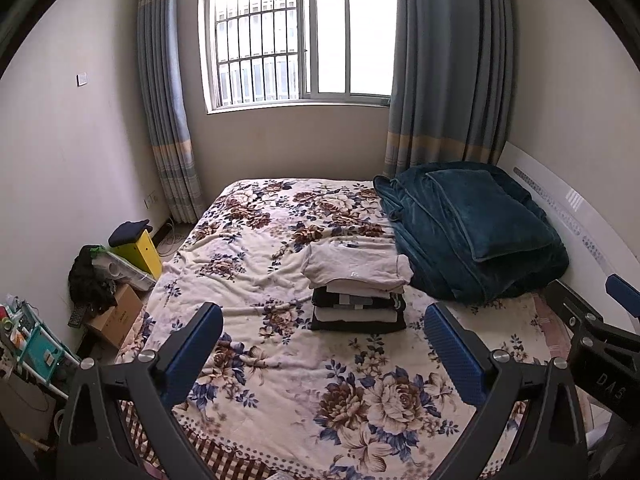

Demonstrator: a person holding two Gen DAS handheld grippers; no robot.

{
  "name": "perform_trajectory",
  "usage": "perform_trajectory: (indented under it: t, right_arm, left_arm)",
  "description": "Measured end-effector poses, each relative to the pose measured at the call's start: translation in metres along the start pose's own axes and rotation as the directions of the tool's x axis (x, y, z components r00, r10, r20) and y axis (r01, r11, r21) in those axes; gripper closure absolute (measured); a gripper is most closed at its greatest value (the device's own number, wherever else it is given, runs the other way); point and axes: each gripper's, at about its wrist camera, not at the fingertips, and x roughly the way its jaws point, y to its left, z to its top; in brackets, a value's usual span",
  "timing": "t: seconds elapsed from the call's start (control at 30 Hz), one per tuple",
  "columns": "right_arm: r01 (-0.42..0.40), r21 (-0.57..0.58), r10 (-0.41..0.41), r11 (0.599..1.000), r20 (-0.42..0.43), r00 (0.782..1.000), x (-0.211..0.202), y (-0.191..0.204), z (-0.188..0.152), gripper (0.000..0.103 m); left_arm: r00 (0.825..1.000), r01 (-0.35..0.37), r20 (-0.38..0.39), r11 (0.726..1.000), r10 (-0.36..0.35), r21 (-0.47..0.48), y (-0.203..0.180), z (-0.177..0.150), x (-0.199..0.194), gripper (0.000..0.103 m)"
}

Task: Fold small clothes

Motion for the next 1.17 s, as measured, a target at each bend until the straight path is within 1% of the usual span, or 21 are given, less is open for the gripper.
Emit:
perform_trajectory:
  t: [0.73, 1.17]
  right_arm:
    - [-0.011, -0.008, 0.011, 1.0, 0.002, 1.0, -0.001, -0.002, 0.0, 0.0]
    - [-0.01, -0.008, 0.01, 1.0, 0.0, 1.0, -0.002, 0.001, 0.001, 0.0]
  left_arm:
    - [1.0, -0.015, 0.019, 1.0, 0.016, -0.013, -0.004, -0.003, -0.009, 0.0]
    - [1.0, -0.021, 0.022, 1.0, 0.021, -0.01, -0.005, -0.011, -0.017, 0.0]
